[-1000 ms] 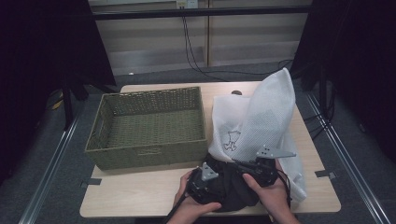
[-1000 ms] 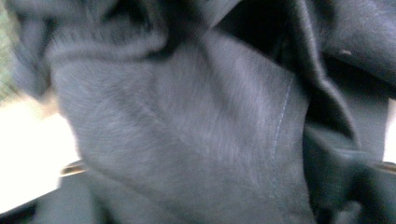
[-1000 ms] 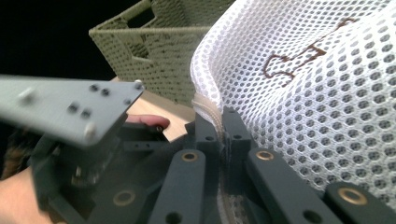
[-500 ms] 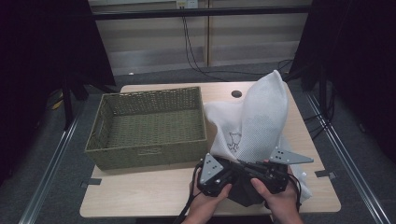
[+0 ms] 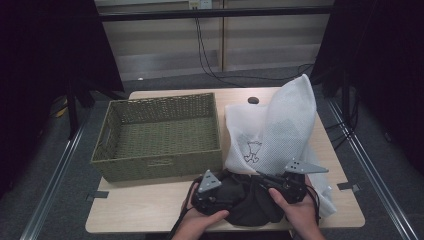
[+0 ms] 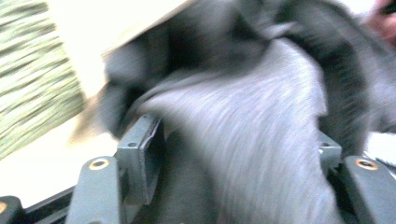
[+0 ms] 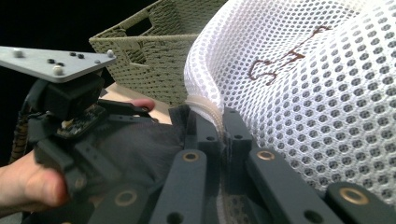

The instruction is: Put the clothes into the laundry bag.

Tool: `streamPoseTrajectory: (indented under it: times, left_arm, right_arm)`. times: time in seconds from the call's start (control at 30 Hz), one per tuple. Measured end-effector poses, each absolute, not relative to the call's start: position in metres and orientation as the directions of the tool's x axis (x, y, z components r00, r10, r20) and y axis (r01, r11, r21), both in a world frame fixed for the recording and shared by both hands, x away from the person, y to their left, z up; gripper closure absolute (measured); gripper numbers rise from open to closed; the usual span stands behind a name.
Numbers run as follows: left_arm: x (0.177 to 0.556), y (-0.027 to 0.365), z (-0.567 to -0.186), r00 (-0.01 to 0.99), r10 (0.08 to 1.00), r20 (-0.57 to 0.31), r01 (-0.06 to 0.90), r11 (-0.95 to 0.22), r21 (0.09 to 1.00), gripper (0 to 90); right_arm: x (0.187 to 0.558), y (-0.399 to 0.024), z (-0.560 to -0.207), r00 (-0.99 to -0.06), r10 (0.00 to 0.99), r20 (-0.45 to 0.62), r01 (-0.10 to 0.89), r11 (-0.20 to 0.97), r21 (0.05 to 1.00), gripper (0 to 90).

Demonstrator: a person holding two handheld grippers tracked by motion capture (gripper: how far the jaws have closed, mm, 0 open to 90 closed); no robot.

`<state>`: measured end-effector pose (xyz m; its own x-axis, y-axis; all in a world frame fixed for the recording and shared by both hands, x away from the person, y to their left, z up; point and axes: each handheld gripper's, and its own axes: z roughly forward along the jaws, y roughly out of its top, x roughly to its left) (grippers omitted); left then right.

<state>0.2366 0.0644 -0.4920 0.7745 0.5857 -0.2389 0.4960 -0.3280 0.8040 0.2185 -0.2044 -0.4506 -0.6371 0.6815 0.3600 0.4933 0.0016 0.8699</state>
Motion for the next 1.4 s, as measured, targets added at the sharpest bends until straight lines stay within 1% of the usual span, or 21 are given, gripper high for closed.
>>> streamPoseTrajectory:
  times: [0.1,0.23,0.33,0.4,0.5,0.53,0.6,0.67,0.73,0.83,0.87,0.9,0.97,1.0,1.07,1.13,1.23,1.27,1.3,1.37,1.4]
  left_arm:
    - [0.243,0.072,-0.496,0.757,0.59,-0.28,0.541,-0.325,0.776,26.0]
    - [0.244,0.061,-0.499,0.772,0.578,-0.264,0.536,-0.369,0.759,17.9]
    - [0.251,0.054,-0.496,0.771,0.574,-0.276,0.543,-0.365,0.757,10.0]
    - [0.257,0.055,-0.491,0.776,0.568,-0.273,0.534,-0.362,0.764,5.6]
    - [0.269,0.057,-0.489,0.788,0.537,-0.301,0.529,-0.34,0.777,3.7]
    - [0.272,0.057,-0.489,0.785,0.533,-0.316,0.538,-0.333,0.775,3.6]
    - [0.281,0.054,-0.493,0.778,0.517,-0.357,0.568,-0.335,0.752,3.4]
    - [0.287,0.05,-0.499,0.767,0.5,-0.402,0.602,-0.343,0.721,3.4]
    - [0.291,0.043,-0.506,0.769,0.449,-0.454,0.623,-0.372,0.688,9.3]
    - [0.292,0.036,-0.503,0.781,0.481,-0.399,0.598,-0.392,0.699,28.0]
    - [0.291,0.033,-0.502,0.786,0.484,-0.385,0.588,-0.39,0.709,35.3]
    - [0.29,0.03,-0.501,0.801,0.476,-0.364,0.564,-0.395,0.725,45.4]
    - [0.288,0.025,-0.497,0.832,0.437,-0.341,0.517,-0.388,0.763,70.9]
    - [0.287,0.023,-0.495,0.842,0.422,-0.335,0.501,-0.38,0.778,75.2]
    - [0.284,0.022,-0.49,0.853,0.389,-0.348,0.48,-0.323,0.816,77.3]
    - [0.278,0.023,-0.479,0.874,0.322,-0.365,0.448,-0.24,0.861,77.9]
    - [0.262,0.022,-0.46,0.914,0.223,-0.34,0.377,-0.154,0.913,77.8]
    - [0.256,0.021,-0.453,0.923,0.221,-0.315,0.348,-0.132,0.928,77.2]
    - [0.251,0.018,-0.447,0.926,0.239,-0.292,0.324,-0.111,0.939,77.2]
    - [0.244,0.008,-0.447,0.904,0.347,-0.248,0.304,-0.116,0.946,76.0]
    - [0.244,0.003,-0.453,0.89,0.407,-0.208,0.3,-0.178,0.937,75.7]
  right_arm:
    - [0.218,-0.202,-0.447,-0.642,0.685,0.343,0.481,0.012,0.876,87.9]
    - [0.216,-0.198,-0.443,-0.654,0.693,0.305,0.459,0.042,0.888,87.5]
    - [0.215,-0.196,-0.44,-0.656,0.705,0.271,0.444,0.07,0.893,86.5]
    - [0.214,-0.195,-0.437,-0.658,0.712,0.245,0.423,0.081,0.903,82.6]
    - [0.215,-0.194,-0.433,-0.644,0.737,0.205,0.392,0.087,0.916,72.9]
    - [0.217,-0.193,-0.432,-0.636,0.751,0.178,0.377,0.101,0.921,71.8]
    - [0.22,-0.191,-0.431,-0.637,0.757,0.144,0.358,0.125,0.925,72.1]
    - [0.223,-0.188,-0.431,-0.646,0.75,0.142,0.369,0.143,0.918,79.6]
    - [0.227,-0.187,-0.435,-0.648,0.742,0.171,0.397,0.137,0.908,86.1]
    - [0.235,-0.191,-0.445,-0.636,0.727,0.26,0.456,0.082,0.886,87.4]
    - [0.237,-0.193,-0.448,-0.628,0.722,0.29,0.475,0.061,0.878,87.5]
    - [0.239,-0.195,-0.45,-0.628,0.717,0.302,0.483,0.055,0.874,87.5]
    - [0.242,-0.197,-0.454,-0.642,0.693,0.328,0.49,0.042,0.871,87.6]
    - [0.242,-0.198,-0.455,-0.647,0.686,0.332,0.49,0.041,0.871,87.6]
    - [0.241,-0.198,-0.452,-0.666,0.672,0.324,0.471,0.043,0.881,87.6]
    - [0.236,-0.2,-0.441,-0.69,0.645,0.328,0.446,0.022,0.895,87.7]
    - [0.223,-0.208,-0.414,-0.725,0.601,0.337,0.388,-0.048,0.921,87.8]
    - [0.211,-0.212,-0.395,-0.754,0.572,0.322,0.339,-0.08,0.937,87.8]
    - [0.211,-0.212,-0.395,-0.754,0.572,0.322,0.339,-0.08,0.937,87.8]
    - [0.203,-0.214,-0.387,-0.77,0.543,0.335,0.332,-0.107,0.937,87.8]
    - [0.202,-0.214,-0.389,-0.771,0.531,0.352,0.351,-0.106,0.93,87.7]
